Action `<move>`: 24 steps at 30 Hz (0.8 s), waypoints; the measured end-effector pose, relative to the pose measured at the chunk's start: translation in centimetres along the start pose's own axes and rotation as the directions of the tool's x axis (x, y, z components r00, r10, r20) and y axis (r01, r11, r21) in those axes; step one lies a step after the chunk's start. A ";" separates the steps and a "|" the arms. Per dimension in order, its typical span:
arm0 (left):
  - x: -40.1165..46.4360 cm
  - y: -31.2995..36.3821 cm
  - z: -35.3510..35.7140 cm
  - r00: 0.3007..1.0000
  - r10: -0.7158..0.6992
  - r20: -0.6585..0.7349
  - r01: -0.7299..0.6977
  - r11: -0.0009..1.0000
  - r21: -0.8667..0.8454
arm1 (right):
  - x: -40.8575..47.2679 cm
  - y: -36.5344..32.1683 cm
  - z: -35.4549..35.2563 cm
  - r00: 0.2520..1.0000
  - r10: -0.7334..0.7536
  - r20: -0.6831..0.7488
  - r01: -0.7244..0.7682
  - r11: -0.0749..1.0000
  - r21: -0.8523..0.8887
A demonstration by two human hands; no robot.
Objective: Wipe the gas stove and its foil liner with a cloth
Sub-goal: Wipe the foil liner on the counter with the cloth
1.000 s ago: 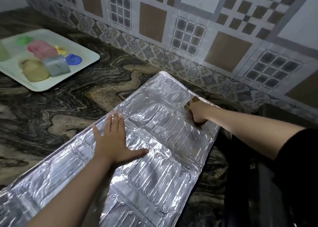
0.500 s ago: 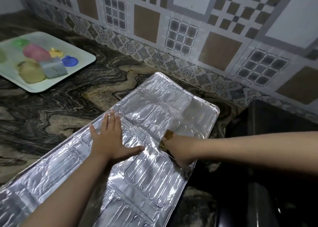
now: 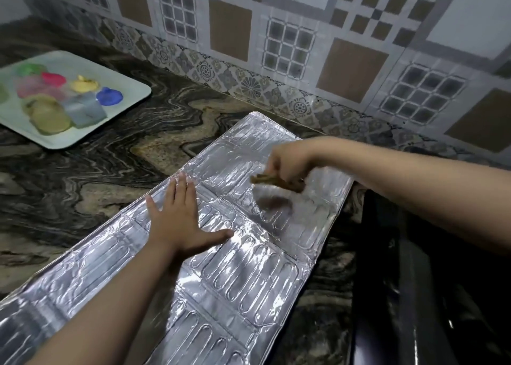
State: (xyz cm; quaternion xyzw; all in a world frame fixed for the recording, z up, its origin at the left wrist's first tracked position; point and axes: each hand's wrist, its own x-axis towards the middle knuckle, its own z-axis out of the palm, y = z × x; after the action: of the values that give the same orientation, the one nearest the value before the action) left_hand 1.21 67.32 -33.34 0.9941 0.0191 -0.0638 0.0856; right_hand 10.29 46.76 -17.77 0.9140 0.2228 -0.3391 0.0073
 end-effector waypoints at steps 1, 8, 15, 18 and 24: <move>0.0 0.0 0.0 1.000 0.000 0.001 0.000 1.000 0.005 | 1.1 -0.5 -0.1 0.995 -0.029 -0.093 0.031 0.999 0.019; 0.2 -0.1 0.4 0.999 -0.001 -0.032 0.000 1.000 -0.015 | 8.8 -3.7 4.1 0.941 -0.242 -0.238 0.205 0.963 -0.173; 0.0 0.0 0.1 1.000 0.000 -0.020 0.000 1.000 -0.014 | 6.6 -0.3 5.9 0.957 -0.290 -0.006 0.259 0.864 -0.431; 0.1 0.0 0.1 1.000 0.000 -0.018 -0.001 1.000 -0.014 | 3.8 1.7 6.3 0.972 -0.212 0.107 0.237 0.890 -0.390; 0.0 0.1 -0.1 1.000 0.005 -0.008 -0.005 1.000 0.009 | -1.5 4.2 6.9 0.937 -0.009 0.350 0.129 0.938 -0.321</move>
State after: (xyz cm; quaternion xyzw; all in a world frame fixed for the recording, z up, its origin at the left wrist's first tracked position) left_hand 1.19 67.28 -33.27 0.9948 0.0168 -0.0596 0.0813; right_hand 6.78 41.19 -22.67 0.8173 0.3055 -0.4496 0.1912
